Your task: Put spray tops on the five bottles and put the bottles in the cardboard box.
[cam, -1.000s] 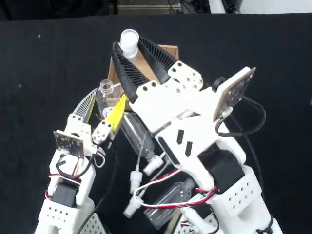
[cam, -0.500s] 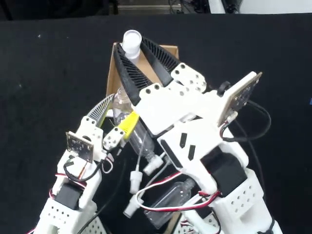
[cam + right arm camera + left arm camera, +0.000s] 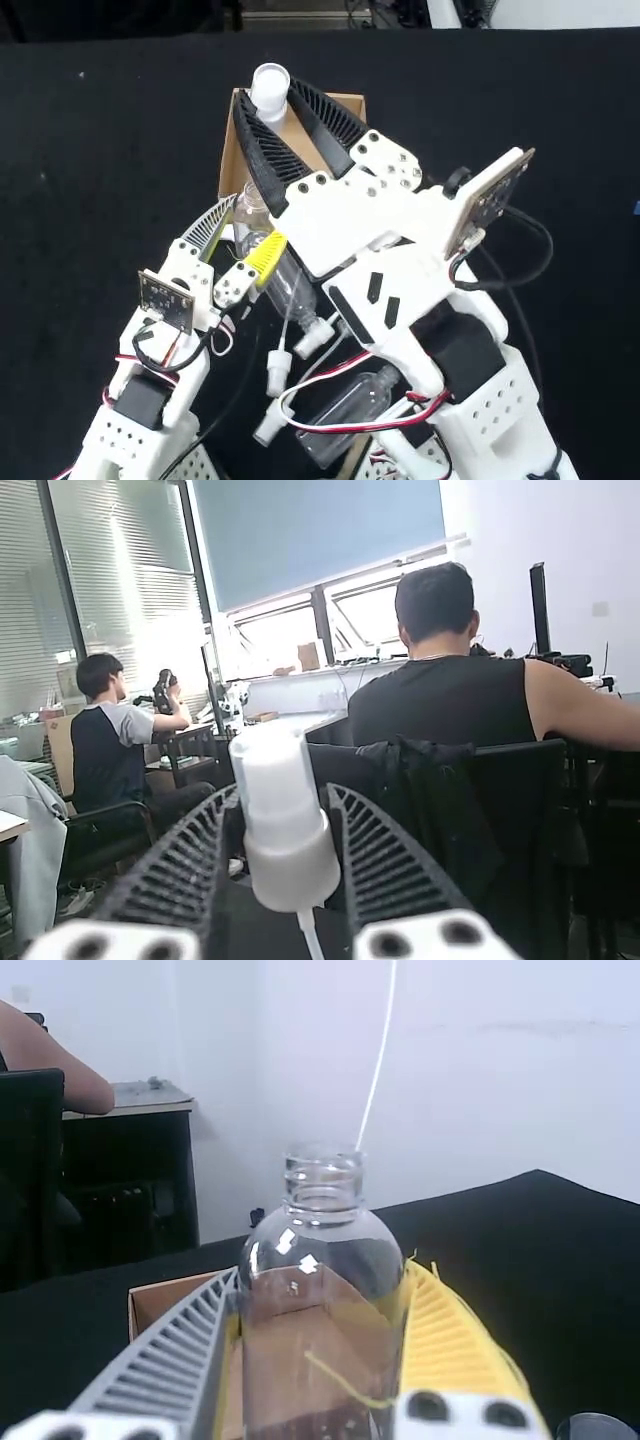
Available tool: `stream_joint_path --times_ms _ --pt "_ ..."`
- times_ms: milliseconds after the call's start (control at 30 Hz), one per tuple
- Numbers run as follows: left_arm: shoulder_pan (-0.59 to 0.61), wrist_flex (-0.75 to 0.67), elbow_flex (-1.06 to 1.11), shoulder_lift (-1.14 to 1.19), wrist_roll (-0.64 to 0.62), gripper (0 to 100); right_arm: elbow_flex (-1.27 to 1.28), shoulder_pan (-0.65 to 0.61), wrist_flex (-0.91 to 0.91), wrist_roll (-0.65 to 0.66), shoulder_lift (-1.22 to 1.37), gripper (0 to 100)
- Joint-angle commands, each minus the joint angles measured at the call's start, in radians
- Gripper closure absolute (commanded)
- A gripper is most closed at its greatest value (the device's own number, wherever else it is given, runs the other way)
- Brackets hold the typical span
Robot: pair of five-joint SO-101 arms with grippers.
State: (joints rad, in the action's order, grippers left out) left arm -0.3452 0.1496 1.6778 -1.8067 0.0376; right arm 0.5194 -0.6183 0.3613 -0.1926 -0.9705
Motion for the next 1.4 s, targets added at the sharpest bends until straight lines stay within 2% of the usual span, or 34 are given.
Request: stream_joint_path --times_ms 0,500,800,1000,1167,1367 --pt "-0.015 0.0 0.021 -0.017 -0.002 97 -0.033 0.015 -0.018 0.0 -0.03 98.6" --pt "-0.015 0.002 0.021 -0.017 -0.002 97 -0.035 0.063 -0.02 -0.006 -0.107 98.7" --pt "-0.013 0.002 0.021 -0.017 -0.002 97 -0.025 0.063 0.038 0.003 -0.044 98.7" --pt "-0.007 0.002 0.021 -0.017 0.002 97 -0.064 -0.032 0.118 0.181 0.038 98.7" --pt "-0.007 0.002 0.021 -0.017 0.003 97 -0.12 -0.074 0.212 0.19 0.039 98.8" --pt "-0.007 0.002 0.021 -0.017 0.003 97 -0.125 -0.064 0.149 0.19 0.028 98.8"
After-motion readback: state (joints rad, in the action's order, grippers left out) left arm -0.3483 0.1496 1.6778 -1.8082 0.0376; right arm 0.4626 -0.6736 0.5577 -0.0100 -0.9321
